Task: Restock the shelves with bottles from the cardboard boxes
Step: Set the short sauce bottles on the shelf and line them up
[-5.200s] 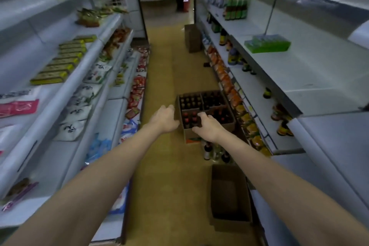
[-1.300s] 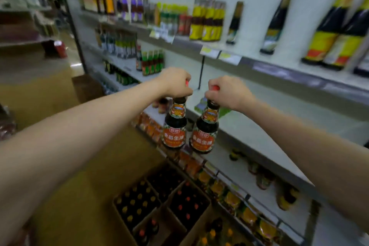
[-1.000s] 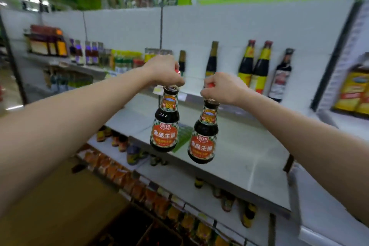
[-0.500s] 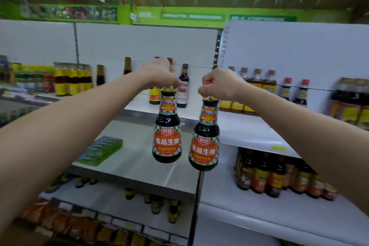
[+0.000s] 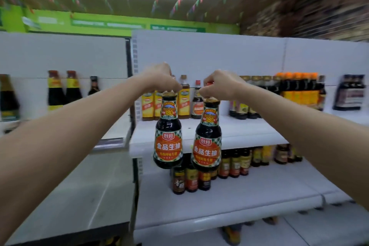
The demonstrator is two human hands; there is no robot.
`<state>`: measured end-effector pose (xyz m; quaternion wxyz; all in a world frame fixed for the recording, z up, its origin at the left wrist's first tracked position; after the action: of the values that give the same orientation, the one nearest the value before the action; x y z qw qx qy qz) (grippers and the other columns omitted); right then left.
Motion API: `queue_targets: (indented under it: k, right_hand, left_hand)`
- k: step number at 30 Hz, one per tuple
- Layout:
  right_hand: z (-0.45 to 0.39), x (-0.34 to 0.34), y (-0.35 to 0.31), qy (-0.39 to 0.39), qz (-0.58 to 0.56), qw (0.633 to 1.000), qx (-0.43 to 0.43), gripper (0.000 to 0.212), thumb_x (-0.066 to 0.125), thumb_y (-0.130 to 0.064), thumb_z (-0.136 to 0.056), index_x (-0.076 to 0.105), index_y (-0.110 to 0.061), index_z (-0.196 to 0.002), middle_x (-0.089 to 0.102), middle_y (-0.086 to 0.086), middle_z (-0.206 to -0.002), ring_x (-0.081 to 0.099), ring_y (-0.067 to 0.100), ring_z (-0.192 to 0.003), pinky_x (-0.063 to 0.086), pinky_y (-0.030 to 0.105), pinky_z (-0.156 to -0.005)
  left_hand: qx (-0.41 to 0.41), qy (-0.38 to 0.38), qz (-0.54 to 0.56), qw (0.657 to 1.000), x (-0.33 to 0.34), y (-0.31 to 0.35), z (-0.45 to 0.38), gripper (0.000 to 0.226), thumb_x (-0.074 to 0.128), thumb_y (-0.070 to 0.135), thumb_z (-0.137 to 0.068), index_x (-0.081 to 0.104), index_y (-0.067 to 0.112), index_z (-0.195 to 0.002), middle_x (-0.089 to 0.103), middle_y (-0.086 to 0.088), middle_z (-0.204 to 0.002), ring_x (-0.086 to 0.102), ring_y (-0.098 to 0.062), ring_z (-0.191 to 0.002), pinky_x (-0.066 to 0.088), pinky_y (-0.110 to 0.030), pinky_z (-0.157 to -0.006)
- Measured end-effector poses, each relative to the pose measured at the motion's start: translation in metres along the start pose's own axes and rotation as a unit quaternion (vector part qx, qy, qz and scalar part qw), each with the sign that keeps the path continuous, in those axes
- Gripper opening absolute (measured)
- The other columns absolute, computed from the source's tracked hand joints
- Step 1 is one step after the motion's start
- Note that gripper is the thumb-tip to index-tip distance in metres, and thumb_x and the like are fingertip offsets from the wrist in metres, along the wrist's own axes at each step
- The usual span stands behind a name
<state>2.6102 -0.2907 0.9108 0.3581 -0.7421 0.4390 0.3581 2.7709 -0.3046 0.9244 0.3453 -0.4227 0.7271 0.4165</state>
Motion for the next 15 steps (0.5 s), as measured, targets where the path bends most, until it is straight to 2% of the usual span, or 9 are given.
queue_targets:
  k: [5, 9, 15]
  right_hand:
    - [0.006, -0.022, 0.056, 0.005, 0.032, 0.999, 0.042, 0.025, 0.059, -0.032, -0.083, 0.058, -0.018, -0.063, 0.050, -0.001, -0.061, 0.044, 0.016, -0.059, 0.031, 0.026, -0.053]
    - [0.003, -0.036, 0.103, 0.013, 0.034, 0.998, 0.047, 0.021, 0.059, -0.032, -0.085, 0.068, -0.015, -0.076, 0.057, 0.001, -0.067, 0.047, 0.015, -0.061, 0.032, 0.025, -0.052]
    - [-0.020, -0.053, 0.165, 0.014, 0.046, 0.999, 0.020, 0.025, 0.060, -0.031, -0.083, 0.059, -0.018, -0.061, 0.049, -0.002, -0.056, 0.043, 0.014, -0.055, 0.031, 0.024, -0.050]
  left_hand:
    - [0.043, -0.021, -0.002, 0.999, 0.030, 0.051, -0.035, 0.030, 0.067, 0.027, -0.079, 0.052, 0.010, -0.059, 0.046, -0.002, -0.055, 0.040, -0.019, -0.050, 0.030, -0.023, -0.047]
    - [0.065, -0.035, 0.016, 0.997, 0.052, 0.095, -0.059, 0.024, 0.067, 0.026, -0.080, 0.059, 0.007, -0.066, 0.047, -0.003, -0.054, 0.039, -0.018, -0.046, 0.029, -0.022, -0.045]
    - [0.044, -0.036, 0.040, 0.998, 0.086, 0.151, -0.100, 0.022, 0.065, 0.022, -0.081, 0.057, 0.007, -0.068, 0.048, -0.003, -0.057, 0.037, -0.016, -0.046, 0.030, -0.021, -0.041]
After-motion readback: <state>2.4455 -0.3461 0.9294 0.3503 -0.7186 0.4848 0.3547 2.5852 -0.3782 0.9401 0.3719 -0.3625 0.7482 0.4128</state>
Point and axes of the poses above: each hand's wrist, its own z-axis away from the middle knuckle, its own x-axis out of the palm, y = z × x, the point moved 5 cm from there along -z, towards the middle knuckle
